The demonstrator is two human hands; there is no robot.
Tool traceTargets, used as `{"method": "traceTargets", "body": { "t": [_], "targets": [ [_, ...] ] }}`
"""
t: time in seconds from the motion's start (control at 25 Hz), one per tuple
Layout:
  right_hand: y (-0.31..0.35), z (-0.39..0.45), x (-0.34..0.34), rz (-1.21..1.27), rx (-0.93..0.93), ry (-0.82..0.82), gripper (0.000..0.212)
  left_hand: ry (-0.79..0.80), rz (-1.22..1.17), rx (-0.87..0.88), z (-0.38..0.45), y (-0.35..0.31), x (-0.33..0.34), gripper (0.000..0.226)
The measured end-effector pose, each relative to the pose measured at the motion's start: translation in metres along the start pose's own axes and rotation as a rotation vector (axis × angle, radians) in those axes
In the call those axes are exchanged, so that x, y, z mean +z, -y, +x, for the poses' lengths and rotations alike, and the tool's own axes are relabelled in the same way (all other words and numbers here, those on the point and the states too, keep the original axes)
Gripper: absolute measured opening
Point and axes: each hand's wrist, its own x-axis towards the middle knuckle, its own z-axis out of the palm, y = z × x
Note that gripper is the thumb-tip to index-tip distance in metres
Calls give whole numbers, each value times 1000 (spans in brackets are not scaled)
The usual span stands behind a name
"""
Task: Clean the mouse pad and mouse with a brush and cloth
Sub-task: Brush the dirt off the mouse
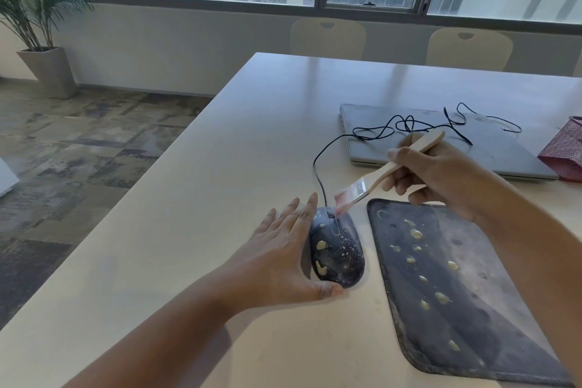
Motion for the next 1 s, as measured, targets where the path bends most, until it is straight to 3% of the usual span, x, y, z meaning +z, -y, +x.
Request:
{"method": "traceTargets", "body": {
  "t": [0.2, 0.28, 0.4, 0.52, 0.68, 0.76, 0.88, 1.0],
  "targets": [
    [2, -3, -2, -157, 25, -18, 22, 11, 4, -4, 0, -1, -1, 112],
    [3, -5, -4, -124, -26, -71, 19, 9, 4, -4, 0, -1, 0, 112],
    [5, -7, 2, -31, -61, -5, 17, 2, 6, -4, 0, 0, 1, 114],
    [3, -9, 4, -119, -28, 54, 19, 13, 13, -2, 1, 1, 1, 113],
    [6, -9, 0, -119, -97, -50, 18, 12, 18, -13, 1, 1, 1, 115],
    [7, -11, 3, -60, -95, 18, 17, 14, 23, -14, 1, 1, 1, 117],
    [7, -13, 3, -167, -52, 91, 19, 25, 28, -15, 1, 1, 1, 114],
    [10, -14, -3, -177, -84, 28, 20, 29, 30, -23, 2, 0, 1, 114]
  ]
}}
